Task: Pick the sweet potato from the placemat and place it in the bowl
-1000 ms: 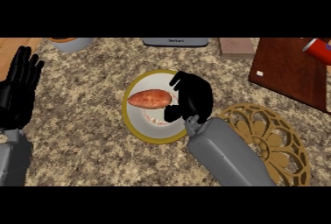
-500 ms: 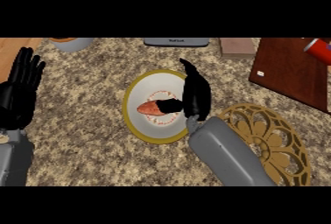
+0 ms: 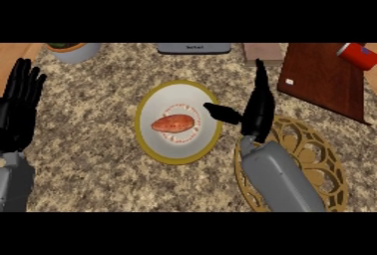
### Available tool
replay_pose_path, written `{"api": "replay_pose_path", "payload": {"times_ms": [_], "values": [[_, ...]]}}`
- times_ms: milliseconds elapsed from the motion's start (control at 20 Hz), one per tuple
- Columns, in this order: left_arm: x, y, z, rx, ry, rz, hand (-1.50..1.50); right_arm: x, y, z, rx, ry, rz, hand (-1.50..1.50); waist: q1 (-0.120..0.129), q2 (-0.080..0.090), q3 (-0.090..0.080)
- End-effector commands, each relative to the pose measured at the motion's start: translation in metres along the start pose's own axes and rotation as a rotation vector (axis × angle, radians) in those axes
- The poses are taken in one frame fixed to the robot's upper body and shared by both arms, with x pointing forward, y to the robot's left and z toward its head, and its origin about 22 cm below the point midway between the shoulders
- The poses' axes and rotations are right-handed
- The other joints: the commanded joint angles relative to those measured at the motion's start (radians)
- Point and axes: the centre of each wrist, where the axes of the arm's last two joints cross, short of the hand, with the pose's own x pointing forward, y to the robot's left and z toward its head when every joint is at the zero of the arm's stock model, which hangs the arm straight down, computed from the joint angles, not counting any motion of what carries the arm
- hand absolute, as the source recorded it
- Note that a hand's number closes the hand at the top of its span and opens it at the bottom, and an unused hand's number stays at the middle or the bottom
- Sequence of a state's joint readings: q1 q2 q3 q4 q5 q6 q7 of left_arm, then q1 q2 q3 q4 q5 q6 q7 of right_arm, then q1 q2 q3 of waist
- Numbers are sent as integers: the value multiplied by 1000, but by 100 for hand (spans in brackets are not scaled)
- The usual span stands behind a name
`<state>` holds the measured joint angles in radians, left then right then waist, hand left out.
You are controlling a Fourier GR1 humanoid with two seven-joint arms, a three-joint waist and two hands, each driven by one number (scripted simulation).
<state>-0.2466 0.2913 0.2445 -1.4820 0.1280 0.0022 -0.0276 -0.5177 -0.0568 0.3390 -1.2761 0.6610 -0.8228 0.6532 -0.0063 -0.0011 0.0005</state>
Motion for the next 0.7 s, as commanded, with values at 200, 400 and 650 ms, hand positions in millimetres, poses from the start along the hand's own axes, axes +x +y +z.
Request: {"api": "replay_pose_path", "payload": {"times_ms": [200,400,650], "values": [[11,-11,-6,15,-2,3,0,-45,-105,9,-109,10,-139,-150,-19,-3,1],[-14,1,12,-6,17,15,0,-76,-134,25,-128,24,-168,-150,-4,0,0],[-2,10,-5,12,12,-14,0,-112,-195,26,-108,-9,-205,-150,-11,1,1]]}}
